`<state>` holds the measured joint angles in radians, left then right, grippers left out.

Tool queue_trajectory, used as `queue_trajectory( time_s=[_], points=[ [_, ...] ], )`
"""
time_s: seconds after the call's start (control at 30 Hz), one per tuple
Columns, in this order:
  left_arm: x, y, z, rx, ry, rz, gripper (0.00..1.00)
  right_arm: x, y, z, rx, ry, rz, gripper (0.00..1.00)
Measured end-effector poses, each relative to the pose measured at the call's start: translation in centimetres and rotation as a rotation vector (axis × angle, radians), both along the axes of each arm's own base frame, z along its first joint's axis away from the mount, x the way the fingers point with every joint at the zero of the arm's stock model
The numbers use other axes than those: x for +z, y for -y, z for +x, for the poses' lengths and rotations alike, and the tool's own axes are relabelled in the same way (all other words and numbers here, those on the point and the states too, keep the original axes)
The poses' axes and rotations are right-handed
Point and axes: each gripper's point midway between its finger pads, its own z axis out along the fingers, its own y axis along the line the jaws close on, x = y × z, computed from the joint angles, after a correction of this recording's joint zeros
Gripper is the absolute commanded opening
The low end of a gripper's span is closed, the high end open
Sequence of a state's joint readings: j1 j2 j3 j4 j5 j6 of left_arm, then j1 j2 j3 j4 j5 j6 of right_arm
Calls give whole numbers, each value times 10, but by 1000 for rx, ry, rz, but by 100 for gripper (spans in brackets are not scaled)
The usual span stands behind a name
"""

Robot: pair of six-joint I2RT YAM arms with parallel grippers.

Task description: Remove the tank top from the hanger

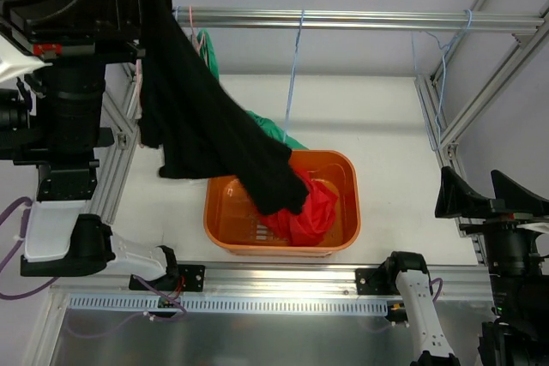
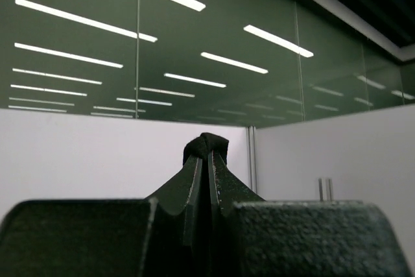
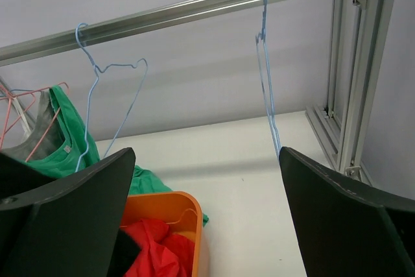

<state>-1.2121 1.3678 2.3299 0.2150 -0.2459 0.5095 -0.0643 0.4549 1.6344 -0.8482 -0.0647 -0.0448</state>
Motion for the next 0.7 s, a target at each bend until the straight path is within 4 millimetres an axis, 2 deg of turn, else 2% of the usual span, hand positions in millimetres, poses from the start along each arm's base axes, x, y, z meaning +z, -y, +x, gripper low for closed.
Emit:
queue_trajectory(
  time_s=[0.07, 0.13, 0.4, 0.47, 0.53, 0.6, 0.7],
  points=[
    [-10, -5, -1, 3, -13, 17, 0, -1, -2, 1, 10, -4, 5, 99],
    [-33, 9, 7, 1, -52, 70, 0, -1, -4, 2, 22, -4, 7, 99],
    [-185, 113, 58, 28, -296, 448, 0, -2, -15, 11, 90, -19, 6, 99],
    [-207, 129, 66, 41, -337, 511, 0, -4, -19, 16, 114, -29, 16, 99],
    [-219, 139, 72, 51, -366, 557, 0, -7, -22, 22, 135, -39, 28, 99],
    [-218, 145, 75, 51, -378, 579, 0, -9, -25, 25, 149, -51, 37, 99],
    [-191, 145, 74, 44, -372, 550, 0, -11, -27, 29, 162, -60, 47, 99]
  ],
)
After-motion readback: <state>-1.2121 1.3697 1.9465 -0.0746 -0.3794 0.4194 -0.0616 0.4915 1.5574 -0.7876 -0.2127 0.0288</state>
